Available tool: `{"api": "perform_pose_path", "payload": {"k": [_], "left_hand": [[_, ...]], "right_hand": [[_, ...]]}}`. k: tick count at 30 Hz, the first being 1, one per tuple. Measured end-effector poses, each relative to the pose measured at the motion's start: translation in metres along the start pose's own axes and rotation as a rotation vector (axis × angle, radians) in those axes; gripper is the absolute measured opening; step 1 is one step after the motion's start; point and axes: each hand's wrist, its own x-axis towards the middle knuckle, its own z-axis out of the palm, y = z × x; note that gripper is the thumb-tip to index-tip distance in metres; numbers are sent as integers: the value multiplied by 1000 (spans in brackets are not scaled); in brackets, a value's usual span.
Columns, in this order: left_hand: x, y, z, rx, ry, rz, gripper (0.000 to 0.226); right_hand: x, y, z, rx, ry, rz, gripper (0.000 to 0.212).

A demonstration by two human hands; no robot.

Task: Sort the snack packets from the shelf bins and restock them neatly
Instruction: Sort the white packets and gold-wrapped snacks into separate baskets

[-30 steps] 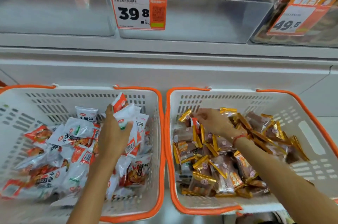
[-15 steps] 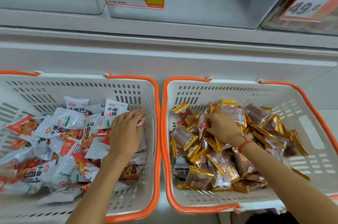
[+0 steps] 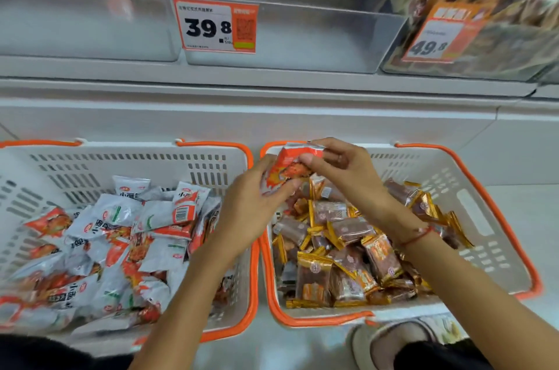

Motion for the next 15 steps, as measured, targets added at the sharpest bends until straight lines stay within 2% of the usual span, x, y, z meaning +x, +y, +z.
{"api": "perform_pose_path", "payload": {"k": [2, 4, 6, 8, 10, 13, 15], "left_hand": [[-3, -7, -9, 11, 173, -24, 33], [-4, -25, -21, 86, 321, -119, 29], [-2, -48, -31, 247, 353, -265, 44], [-1, -61, -30, 373, 350, -346, 72], [-1, -57, -10, 331, 294, -303, 85], [-6, -59, 34, 387, 75, -142, 80], [-8, -74, 49, 500, 24, -78, 73]], "right_hand": [[0, 1, 5, -22, -44, 16, 25], [4, 23, 4, -128, -53, 49, 24], [7, 60, -1, -298, -76, 119, 19], [10, 102, -6, -530, -155, 169, 18], [12, 138, -1, -803, -225, 137, 23], [16, 186, 19, -1154, -415, -19, 41], [13, 212, 25, -1408, -627, 9, 57]]}}
